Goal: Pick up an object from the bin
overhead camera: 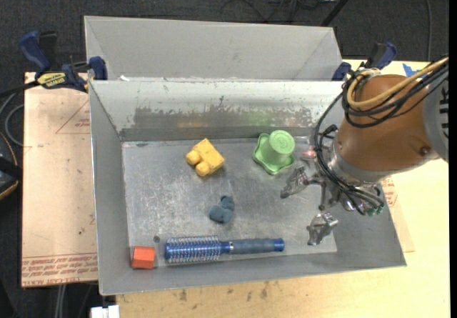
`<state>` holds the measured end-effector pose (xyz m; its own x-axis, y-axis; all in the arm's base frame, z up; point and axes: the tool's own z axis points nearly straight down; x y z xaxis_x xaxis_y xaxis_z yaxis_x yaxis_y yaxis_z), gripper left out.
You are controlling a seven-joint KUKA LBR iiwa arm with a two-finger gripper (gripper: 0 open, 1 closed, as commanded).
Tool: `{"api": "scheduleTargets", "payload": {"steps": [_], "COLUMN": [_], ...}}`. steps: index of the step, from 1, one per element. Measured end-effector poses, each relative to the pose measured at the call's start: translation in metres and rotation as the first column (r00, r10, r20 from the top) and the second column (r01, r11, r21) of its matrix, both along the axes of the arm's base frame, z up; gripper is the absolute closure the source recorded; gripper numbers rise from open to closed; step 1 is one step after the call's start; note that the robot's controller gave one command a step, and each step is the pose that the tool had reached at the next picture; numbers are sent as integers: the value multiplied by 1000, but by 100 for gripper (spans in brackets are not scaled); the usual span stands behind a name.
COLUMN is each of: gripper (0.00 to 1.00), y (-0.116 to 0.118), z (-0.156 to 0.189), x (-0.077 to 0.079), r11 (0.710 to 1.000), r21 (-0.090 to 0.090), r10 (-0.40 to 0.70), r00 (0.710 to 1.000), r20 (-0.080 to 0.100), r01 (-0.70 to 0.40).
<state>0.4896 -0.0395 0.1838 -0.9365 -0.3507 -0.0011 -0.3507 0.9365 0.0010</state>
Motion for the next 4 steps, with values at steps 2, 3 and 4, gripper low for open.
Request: {"api": "scheduleTargets", "payload": {"steps": [2,3,4], "gripper": [0,100,100], "y": [86,86,75], "z": [-102,-104,32], "x": [-4,-8,2], "r11": [1000,1000,999], "r21": [2,0,-1], "r10": [-5,-4,33], "r00": [1000,1000,999], "r20": [25,6,8], "r01": [5,4,-33]}}
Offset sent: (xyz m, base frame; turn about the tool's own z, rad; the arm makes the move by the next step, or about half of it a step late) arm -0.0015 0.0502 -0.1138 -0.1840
